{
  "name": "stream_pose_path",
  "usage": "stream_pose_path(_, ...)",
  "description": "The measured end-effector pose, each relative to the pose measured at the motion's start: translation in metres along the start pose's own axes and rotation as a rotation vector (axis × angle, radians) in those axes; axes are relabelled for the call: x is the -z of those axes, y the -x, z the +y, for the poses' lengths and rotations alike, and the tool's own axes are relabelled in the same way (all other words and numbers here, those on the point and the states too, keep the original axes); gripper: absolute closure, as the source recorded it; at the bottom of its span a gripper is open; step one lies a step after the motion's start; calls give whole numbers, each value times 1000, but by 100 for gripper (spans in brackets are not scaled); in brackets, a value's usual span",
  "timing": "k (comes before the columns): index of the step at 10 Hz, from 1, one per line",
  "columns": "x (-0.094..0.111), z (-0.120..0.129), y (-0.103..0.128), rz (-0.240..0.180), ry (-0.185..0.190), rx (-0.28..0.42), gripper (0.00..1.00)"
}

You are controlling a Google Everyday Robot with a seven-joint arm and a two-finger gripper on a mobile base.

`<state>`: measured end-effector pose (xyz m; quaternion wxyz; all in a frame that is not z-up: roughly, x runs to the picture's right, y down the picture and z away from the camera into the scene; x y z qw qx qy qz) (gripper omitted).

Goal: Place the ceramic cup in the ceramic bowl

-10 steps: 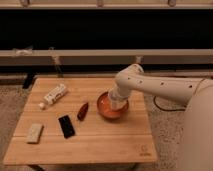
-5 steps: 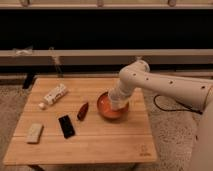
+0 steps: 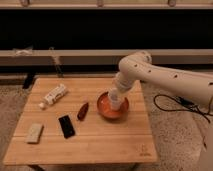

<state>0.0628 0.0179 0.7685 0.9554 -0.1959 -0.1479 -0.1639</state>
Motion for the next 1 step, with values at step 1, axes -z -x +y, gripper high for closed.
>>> stream_pose_path(1,0,0,0,0,0,0,36)
